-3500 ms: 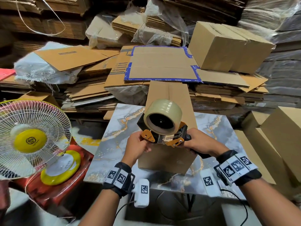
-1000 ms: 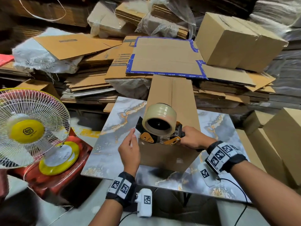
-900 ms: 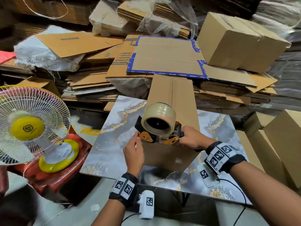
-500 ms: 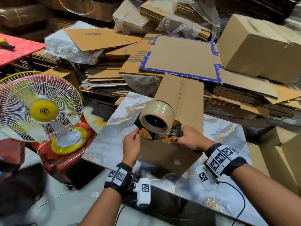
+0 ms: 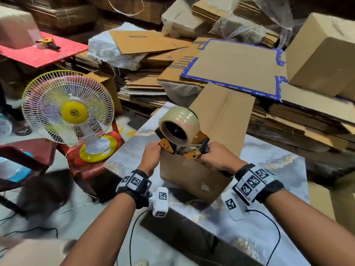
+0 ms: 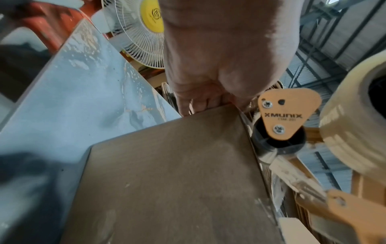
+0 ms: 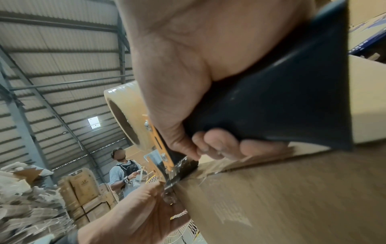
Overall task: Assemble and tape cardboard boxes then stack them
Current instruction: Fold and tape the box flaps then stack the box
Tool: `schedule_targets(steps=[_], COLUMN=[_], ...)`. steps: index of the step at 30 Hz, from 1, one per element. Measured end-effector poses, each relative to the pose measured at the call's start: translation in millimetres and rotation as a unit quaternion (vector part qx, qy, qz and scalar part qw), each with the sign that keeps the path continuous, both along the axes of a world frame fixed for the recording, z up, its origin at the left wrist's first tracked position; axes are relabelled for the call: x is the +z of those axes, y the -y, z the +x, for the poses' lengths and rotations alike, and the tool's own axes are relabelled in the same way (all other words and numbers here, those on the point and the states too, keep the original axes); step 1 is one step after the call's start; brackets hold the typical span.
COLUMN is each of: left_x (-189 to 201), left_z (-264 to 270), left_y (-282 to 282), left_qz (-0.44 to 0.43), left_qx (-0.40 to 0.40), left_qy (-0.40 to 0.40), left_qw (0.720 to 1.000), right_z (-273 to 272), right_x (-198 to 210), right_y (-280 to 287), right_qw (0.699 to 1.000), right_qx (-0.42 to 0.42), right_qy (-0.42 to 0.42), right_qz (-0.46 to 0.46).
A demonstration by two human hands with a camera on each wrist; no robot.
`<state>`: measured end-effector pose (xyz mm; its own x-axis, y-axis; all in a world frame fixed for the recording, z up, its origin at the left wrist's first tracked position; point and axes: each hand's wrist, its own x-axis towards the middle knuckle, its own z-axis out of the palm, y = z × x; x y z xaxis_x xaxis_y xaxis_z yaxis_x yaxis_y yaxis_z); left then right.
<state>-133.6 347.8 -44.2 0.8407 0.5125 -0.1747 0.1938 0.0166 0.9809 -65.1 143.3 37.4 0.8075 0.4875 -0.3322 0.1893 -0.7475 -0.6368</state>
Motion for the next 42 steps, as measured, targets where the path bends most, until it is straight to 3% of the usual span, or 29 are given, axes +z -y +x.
schedule_targets(steps=[6,13,15,17,19,21,23,25,27,29,31,33,39,42], left_x=[-3.7,-1.6,-1.4,-2.0,-7.9,-11.5,-11.2,-10.2,-8.9,-9.7,-12.6,-14.2,-11.2,-13.1], left_z=[3.7,1.4,1.0,1.8,2.4,3.2,0.3,-4.8,-8.4,-8.1,-6.0,-5.6,-5.9,-5.6], left_y=[4.3,4.1,5.1,4.3,3.4,5.3,12.0,18.2,22.5,25.7,29.9,33.7,46.1,47.1], left_qz=[-0.043,-0.053,-0.038,0.077,0.281,0.409,0.529,0.596,0.616,0.638,0.669,0.677,0.656,0.648], left_qx=[0.041,0.007,-0.008,-0.038,-0.082,-0.041,-0.02,-0.082,-0.188,-0.277,-0.314,-0.306,-0.186,-0.178], left_qy=[0.016,-0.038,-0.053,-0.059,-0.102,-0.132,-0.068,0.026,0.072,0.066,0.062,0.077,0.203,0.224], left_qw=[0.998,0.998,0.998,0.995,0.951,0.902,0.846,0.798,0.762,0.715,0.671,0.665,0.703,0.706], right_z=[1.4,-8.5,-9.9,-10.7,-12.0,-12.7,-12.7,-11.8,-11.7,-13.0,-14.7,-15.7,-16.4,-14.0], right_x=[4.4,7.7,6.1,5.3,5.7,6.4,5.7,3.8,2.2,1.0,-0.4,-2.5,-5.4,-4.5], right_y=[38.1,110.1,115.4,115.4,115.2,116.0,116.9,117.1,117.4,117.7,117.8,118.1,119.8,121.7], right_qw=[1.0,0.999,0.999,0.999,0.999,0.999,0.999,0.999,0.999,0.998,0.998,0.998,0.998,0.999], right_qx=[-0.001,-0.032,-0.027,-0.029,-0.03,-0.03,-0.036,-0.041,-0.044,-0.047,-0.046,-0.049,-0.046,-0.039], right_qy=[-0.023,-0.027,-0.021,-0.024,-0.027,-0.025,-0.025,-0.027,-0.03,-0.032,-0.029,-0.031,-0.019,-0.015], right_qz=[-0.004,-0.007,-0.001,0.01,0.021,0.021,0.017,0.01,0.013,0.02,0.024,0.033,0.044,0.034])
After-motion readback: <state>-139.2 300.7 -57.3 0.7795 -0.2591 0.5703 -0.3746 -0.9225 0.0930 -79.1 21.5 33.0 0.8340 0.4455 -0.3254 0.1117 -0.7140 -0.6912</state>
